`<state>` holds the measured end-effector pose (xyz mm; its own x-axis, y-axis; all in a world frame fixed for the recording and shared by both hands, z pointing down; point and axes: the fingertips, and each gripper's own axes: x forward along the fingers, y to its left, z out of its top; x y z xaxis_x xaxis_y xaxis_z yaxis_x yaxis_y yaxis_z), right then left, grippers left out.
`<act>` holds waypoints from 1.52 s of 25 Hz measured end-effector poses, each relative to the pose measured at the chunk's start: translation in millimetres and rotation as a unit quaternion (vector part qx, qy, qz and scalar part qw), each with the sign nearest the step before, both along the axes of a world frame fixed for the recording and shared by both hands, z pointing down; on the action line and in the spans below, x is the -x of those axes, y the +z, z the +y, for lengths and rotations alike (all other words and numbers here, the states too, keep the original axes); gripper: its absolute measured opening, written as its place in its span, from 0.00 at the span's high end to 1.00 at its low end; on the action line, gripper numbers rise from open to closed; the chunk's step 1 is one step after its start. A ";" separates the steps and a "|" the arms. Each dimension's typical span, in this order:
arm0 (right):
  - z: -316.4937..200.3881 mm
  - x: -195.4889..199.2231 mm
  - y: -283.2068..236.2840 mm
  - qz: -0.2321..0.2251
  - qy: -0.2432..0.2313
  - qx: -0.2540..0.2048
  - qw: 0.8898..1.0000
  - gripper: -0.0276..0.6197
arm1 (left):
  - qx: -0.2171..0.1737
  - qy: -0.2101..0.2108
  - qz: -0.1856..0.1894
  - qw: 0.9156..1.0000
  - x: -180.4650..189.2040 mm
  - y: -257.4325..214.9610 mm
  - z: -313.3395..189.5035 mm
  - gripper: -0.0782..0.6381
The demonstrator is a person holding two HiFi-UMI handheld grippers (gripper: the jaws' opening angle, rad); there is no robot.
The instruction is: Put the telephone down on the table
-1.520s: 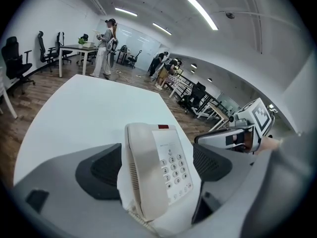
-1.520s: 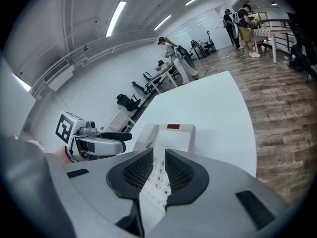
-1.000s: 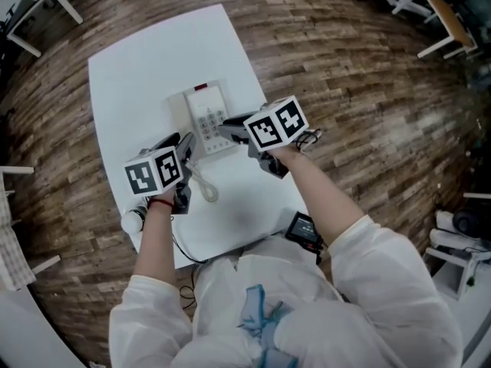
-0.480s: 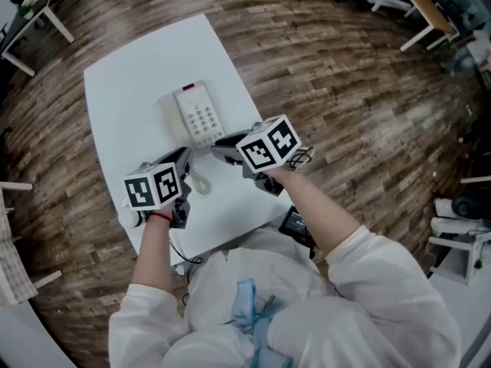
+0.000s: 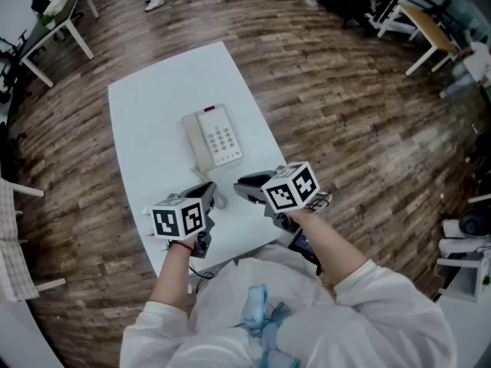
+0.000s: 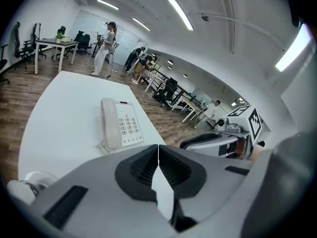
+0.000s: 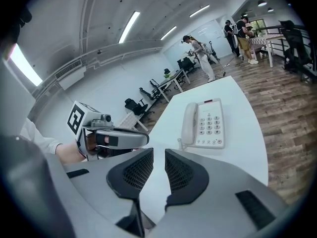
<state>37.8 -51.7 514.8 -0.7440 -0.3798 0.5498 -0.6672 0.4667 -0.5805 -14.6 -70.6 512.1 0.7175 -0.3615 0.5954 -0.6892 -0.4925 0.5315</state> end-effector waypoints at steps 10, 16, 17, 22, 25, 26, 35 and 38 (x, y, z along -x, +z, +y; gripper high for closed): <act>30.9 1.7 -3.4 -0.016 0.015 -0.003 1.000 0.82 | -0.002 0.020 0.015 1.000 -3.6 -8.1 40.2 0.88; 46.8 1.7 -6.1 -0.019 0.015 -0.004 1.000 0.82 | -0.002 0.030 0.019 0.999 -5.9 -8.7 58.0 0.88; 50.1 1.5 -5.7 -0.020 0.015 -0.003 1.000 0.82 | -0.002 0.030 0.020 0.999 -5.2 -8.6 60.3 0.88; 62.3 0.9 -5.4 -0.022 0.009 -0.002 1.000 0.82 | 0.001 0.029 0.023 0.999 -3.5 -8.5 66.7 0.88; 63.9 0.2 -3.7 -0.019 0.005 -0.003 1.000 0.85 | 0.001 0.028 0.024 0.999 -3.8 -7.7 66.9 0.88; 64.6 -0.1 -2.7 -0.016 0.004 -0.003 1.000 0.86 | 0.001 0.028 0.023 0.999 -3.9 -7.3 67.5 0.88; 67.0 -1.4 3.1 -0.016 -0.001 0.005 1.000 0.88 | 0.005 0.028 0.019 0.999 -2.4 -4.9 68.6 0.88; 64.9 -1.0 2.2 -0.014 -0.003 0.005 1.000 0.88 | 0.004 0.028 0.019 0.999 -1.9 -6.3 66.8 0.88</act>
<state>38.7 13.2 517.0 -0.7608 -0.3707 0.5328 -0.6486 0.4643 -0.6031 -12.6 -3.8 505.8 0.7589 -0.3157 0.5696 -0.6398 -0.5246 0.5616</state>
